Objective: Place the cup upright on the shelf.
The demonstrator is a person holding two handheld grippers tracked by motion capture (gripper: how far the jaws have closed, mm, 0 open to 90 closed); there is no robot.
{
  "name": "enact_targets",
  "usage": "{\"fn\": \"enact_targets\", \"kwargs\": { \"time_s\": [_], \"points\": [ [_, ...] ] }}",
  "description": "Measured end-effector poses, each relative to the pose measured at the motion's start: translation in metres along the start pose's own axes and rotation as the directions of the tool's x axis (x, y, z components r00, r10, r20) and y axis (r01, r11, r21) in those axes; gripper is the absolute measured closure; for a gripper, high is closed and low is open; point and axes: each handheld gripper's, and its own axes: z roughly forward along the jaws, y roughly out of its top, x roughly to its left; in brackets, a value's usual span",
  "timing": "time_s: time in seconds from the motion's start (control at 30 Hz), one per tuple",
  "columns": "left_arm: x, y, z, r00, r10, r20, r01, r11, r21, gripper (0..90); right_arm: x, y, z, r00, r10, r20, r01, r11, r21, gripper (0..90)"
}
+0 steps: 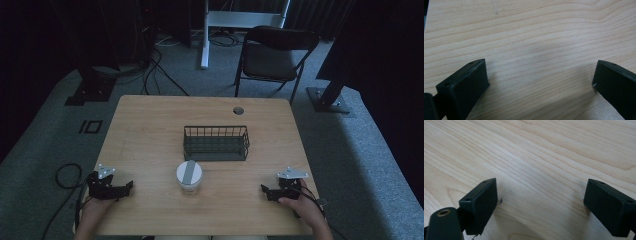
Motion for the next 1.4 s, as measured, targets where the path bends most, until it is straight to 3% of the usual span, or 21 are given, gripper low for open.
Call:
{"fn": "enact_targets", "kwargs": {
  "time_s": [0.43,0.73,1.0,1.4],
  "points": [
    [0.0,0.0,0.0,1.0,0.0,0.001,0.0,1.0,0.0,0.2,0.009,0.002,0.002,0.9995,-0.028,-0.018,0.028,1.0,-0.009,11.7],
    [0.0,0.0,0.0,1.0,0.001,0.001,-0.001,1.0,0.0,0.2,0.026,0.014,0.006,0.9962,-0.063,-0.059,0.062,0.998,-0.032,11.8],
    [0.0,0.0,0.0,1.0,0.001,0.0,-0.001,1.0,0.001,0.2,0.041,0.025,0.011,0.9894,-0.106,-0.1,0.101,0.993,-0.053,13.0],
    [0.0,0.0,0.0,1.0,0.001,0.001,-0.001,1.0,0.001,0.2,0.063,0.041,0.02,0.979,-0.133,-0.155,0.121,0.989,-0.08,12.9]
  ]
}}
